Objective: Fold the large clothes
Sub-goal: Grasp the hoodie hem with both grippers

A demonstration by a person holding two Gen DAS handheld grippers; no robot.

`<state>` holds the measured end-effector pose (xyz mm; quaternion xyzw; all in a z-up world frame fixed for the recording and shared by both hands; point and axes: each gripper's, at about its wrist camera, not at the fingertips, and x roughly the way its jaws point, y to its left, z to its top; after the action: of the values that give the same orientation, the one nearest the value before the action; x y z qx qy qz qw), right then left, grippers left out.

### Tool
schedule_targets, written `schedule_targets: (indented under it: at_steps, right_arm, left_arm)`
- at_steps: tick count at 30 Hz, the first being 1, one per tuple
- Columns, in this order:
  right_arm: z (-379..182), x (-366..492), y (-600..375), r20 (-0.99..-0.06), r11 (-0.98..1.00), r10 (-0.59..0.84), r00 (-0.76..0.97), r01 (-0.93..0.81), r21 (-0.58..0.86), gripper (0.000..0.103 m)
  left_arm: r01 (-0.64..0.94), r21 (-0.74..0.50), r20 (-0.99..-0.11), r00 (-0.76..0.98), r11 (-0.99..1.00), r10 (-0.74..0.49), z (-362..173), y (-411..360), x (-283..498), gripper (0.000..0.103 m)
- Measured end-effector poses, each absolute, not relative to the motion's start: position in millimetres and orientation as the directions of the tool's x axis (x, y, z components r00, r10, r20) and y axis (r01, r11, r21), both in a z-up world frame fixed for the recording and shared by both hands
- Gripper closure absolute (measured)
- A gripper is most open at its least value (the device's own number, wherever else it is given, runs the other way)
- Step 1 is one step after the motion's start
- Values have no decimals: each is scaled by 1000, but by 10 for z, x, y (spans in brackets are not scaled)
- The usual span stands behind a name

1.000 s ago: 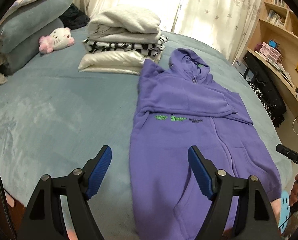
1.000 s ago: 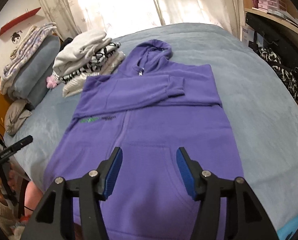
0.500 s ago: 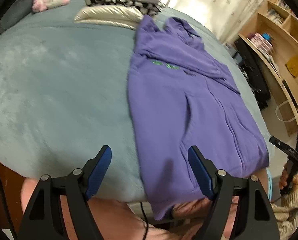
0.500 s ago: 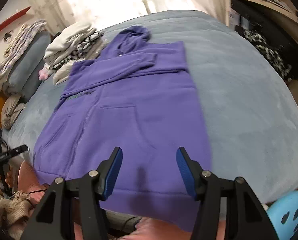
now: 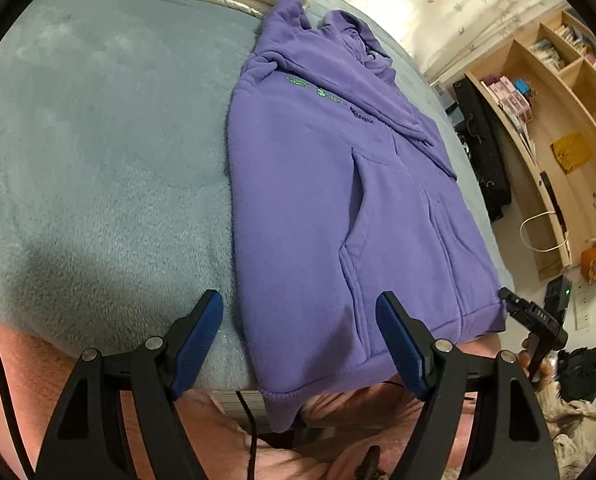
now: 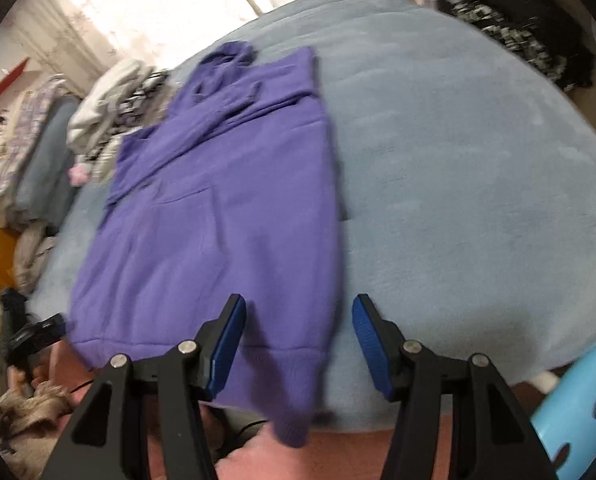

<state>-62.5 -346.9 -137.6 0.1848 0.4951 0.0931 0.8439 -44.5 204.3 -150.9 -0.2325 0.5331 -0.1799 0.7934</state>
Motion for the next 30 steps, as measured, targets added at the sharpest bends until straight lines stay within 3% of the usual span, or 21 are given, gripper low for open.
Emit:
schedule_targets:
  at_steps: [8,10,13,27,28,30]
  right_arm:
    - [-1470,-538,-3228,-771,876,457,444,-74,477,52]
    - [-1513,-537,-3280,-762,863,476,440,-68,500,55]
    - [-1544,-525,-3371,-760,856,486,432,-59,513,69]
    - [-1677,-444,-3354,-742,833,521,422,-64,549,69]
    - [-1677,-438,-3335,-745,837,515,424,-62,543,69]
    - [-1672,-456,-3309,-751,846,501,430,-59,531,70]
  left_arm:
    - [49,-597,-745,337,801,-575,-1557,1970,-460,26]
    - [41,-607,-742,328,794,-584,-1586,1964,-470,26]
    - [26,-621,-736,322,783,-595,-1620,1971,-482,26]
    - [54,-563,-781,293,825,-552,-1673,1688,-405,26]
    - [65,-552,-786,292,832,-544,-1660,1651,-404,29]
    - [76,-527,-797,300,846,-524,-1625,1599,-414,47]
